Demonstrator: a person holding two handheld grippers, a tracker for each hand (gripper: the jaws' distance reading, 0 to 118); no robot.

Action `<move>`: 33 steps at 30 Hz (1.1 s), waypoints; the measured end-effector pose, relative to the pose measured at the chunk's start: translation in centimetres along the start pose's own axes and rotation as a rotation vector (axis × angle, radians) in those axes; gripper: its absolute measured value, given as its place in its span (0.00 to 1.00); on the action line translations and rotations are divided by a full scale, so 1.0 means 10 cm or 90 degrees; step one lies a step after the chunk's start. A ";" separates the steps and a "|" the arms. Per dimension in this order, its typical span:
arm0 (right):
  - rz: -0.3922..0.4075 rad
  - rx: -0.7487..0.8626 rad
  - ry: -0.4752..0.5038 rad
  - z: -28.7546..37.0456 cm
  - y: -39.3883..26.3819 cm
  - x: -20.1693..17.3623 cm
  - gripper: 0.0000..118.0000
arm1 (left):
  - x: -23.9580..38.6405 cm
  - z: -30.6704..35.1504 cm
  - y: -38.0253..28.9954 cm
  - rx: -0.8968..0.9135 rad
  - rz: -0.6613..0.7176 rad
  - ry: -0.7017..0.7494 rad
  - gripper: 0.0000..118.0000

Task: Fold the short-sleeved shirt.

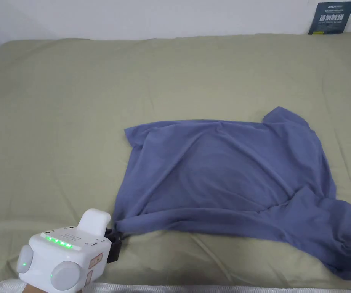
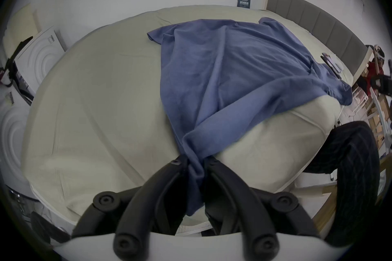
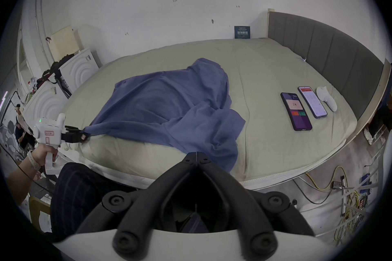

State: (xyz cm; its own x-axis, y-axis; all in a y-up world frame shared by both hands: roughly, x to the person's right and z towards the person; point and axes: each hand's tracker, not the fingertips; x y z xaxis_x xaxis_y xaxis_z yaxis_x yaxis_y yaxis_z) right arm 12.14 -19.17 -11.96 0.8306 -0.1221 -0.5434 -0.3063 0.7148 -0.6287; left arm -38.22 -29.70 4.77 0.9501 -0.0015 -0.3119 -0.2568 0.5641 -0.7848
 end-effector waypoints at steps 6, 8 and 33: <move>0.023 -0.070 -0.043 -0.23 0.06 0.13 0.00 | 0.13 0.29 0.11 0.025 0.021 -0.019 0.10; 0.044 -0.101 -0.060 -0.43 0.01 0.24 0.00 | 0.16 0.34 0.13 0.026 0.036 -0.031 0.10; -0.030 -0.091 0.047 -0.82 0.28 0.56 0.03 | 0.05 0.47 0.35 0.041 0.066 -0.034 0.09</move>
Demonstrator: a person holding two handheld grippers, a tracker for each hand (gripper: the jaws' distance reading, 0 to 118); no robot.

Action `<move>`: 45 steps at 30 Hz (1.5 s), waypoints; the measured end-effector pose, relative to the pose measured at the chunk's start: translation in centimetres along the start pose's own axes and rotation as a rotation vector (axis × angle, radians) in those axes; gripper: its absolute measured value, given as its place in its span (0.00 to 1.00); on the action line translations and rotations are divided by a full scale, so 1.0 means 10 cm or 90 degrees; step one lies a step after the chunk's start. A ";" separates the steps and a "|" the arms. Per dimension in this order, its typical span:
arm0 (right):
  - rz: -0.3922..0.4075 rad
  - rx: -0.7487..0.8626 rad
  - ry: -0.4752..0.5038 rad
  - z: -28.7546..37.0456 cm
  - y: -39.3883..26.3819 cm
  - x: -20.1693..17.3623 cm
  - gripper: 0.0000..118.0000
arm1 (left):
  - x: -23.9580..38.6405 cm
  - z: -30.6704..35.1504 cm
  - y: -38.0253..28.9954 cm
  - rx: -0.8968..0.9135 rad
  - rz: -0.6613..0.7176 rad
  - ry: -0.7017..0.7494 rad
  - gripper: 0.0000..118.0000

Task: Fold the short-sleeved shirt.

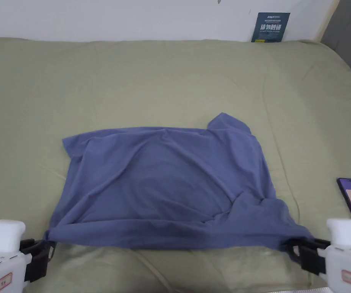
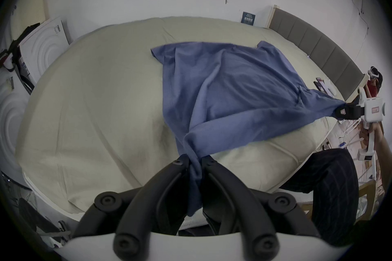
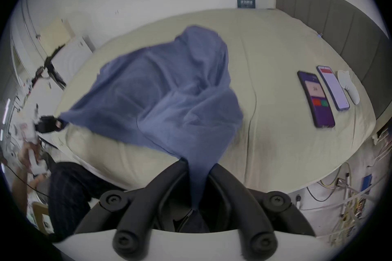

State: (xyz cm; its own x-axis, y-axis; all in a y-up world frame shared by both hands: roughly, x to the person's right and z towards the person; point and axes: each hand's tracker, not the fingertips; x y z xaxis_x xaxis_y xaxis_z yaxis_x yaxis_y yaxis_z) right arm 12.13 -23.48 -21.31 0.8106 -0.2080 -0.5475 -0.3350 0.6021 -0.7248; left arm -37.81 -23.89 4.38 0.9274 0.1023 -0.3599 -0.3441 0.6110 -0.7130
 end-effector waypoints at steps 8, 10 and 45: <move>-0.018 0.095 0.020 0.17 0.97 0.06 0.03 | -0.08 0.01 0.72 0.038 -0.004 0.012 0.08; -0.007 0.102 0.003 0.06 1.19 0.08 0.03 | -0.11 -0.11 0.94 0.032 -0.013 0.027 0.08; 0.054 0.253 -0.020 0.67 -0.18 -0.54 0.00 | 0.27 0.69 0.06 0.188 0.016 0.036 0.03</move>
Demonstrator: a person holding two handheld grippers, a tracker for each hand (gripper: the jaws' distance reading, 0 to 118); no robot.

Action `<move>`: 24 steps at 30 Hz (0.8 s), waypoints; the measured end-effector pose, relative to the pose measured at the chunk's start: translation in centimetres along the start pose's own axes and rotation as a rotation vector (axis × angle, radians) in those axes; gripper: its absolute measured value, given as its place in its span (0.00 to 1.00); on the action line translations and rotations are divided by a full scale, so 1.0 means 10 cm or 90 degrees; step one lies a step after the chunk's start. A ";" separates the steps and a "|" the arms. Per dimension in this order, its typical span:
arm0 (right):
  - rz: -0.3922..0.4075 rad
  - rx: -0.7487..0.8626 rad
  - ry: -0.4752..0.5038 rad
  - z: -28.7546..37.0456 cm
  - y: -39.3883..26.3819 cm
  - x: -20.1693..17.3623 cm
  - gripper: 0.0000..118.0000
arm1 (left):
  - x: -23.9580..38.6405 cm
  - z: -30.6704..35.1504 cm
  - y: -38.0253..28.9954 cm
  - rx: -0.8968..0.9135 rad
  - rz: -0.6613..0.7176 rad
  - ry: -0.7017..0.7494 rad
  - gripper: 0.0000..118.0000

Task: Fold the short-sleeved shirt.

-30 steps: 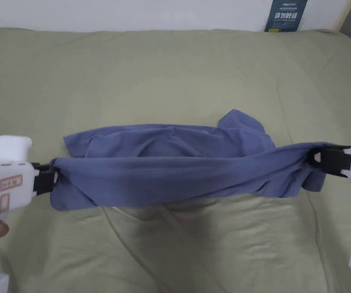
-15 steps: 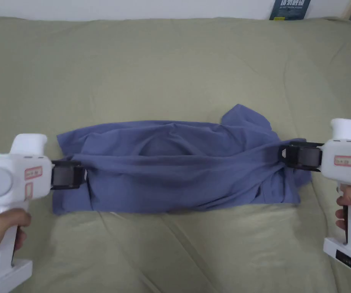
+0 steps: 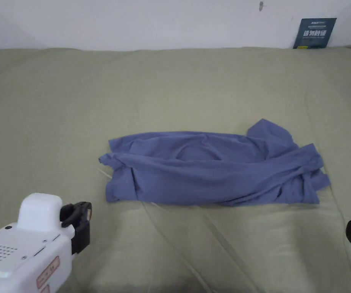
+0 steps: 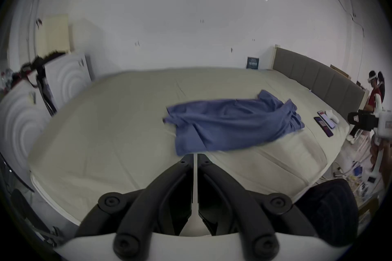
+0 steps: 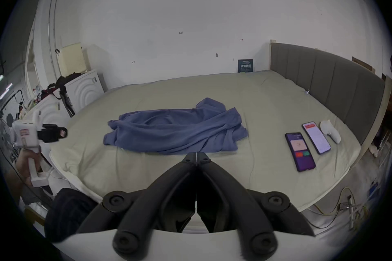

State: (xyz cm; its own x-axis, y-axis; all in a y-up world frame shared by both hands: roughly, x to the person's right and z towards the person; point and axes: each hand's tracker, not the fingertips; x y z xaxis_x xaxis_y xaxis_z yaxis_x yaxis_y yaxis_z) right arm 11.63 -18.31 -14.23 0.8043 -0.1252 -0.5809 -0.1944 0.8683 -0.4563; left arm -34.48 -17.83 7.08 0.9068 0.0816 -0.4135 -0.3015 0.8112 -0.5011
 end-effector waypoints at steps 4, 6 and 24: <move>0.000 -0.003 0.007 0.03 -0.03 -0.03 0.00 | -0.13 -0.51 -0.07 -0.057 -0.002 -0.001 0.03; -0.002 -0.009 0.009 0.01 -0.03 -0.07 0.00 | -0.29 -0.89 -0.06 -0.084 0.015 -0.032 0.03; -0.004 -0.066 -0.014 -0.37 -0.02 0.08 0.00 | -0.24 -2.36 0.05 -0.121 -0.015 0.038 0.06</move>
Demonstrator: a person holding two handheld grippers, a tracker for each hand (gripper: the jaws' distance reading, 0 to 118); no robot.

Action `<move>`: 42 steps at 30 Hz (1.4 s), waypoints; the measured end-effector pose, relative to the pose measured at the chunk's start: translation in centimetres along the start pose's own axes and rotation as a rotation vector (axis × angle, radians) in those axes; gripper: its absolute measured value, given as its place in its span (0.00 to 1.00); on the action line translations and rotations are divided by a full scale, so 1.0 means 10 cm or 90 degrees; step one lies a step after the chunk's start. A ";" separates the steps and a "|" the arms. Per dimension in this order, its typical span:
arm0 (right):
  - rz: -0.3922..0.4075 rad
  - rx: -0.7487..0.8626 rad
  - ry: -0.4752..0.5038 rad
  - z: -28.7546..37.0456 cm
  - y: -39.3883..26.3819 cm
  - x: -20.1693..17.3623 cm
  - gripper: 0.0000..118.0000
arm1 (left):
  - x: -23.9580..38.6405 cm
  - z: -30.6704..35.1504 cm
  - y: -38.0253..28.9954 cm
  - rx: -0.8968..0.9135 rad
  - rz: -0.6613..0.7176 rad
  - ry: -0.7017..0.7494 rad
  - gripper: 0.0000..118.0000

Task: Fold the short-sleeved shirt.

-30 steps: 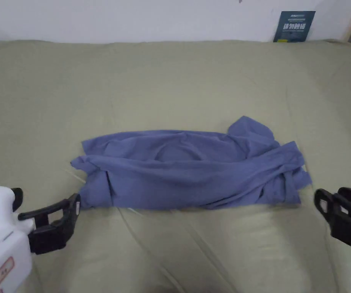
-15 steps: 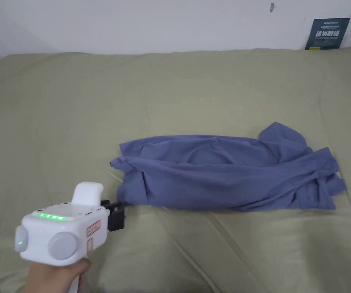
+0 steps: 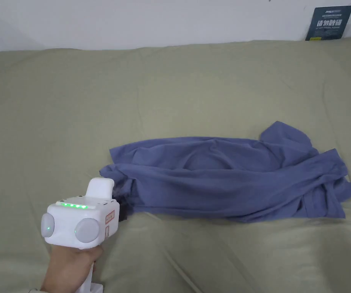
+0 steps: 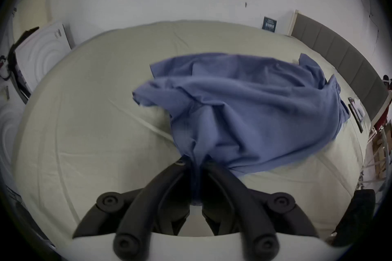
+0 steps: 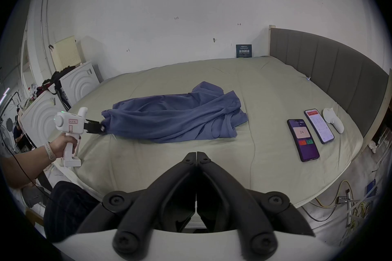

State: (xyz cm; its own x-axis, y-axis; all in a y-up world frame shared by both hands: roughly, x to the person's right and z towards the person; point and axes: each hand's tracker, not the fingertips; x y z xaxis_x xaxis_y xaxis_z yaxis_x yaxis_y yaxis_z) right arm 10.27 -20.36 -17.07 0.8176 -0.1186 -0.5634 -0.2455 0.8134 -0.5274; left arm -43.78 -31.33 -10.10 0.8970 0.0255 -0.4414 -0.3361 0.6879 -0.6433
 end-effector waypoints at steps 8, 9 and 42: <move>0.050 -0.106 -0.030 -0.76 0.11 0.17 0.00 | 0.01 0.10 -0.03 -0.038 0.035 -0.037 0.06; 0.061 -0.111 -0.040 -0.90 0.13 0.20 0.01 | 0.01 0.11 -0.03 -0.040 0.032 -0.037 0.06; 0.005 -0.184 0.081 -0.86 0.20 0.67 0.05 | -0.27 1.38 -0.22 -0.099 -0.023 -0.061 0.05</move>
State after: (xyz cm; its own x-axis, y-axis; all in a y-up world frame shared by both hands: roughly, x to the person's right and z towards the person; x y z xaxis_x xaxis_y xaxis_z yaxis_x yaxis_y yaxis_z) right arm 10.82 -24.43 -27.36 0.7477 -0.1986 -0.6336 -0.4039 0.6214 -0.6714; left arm -41.54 -22.92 1.12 0.9301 0.0770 -0.3592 -0.3369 0.5690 -0.7502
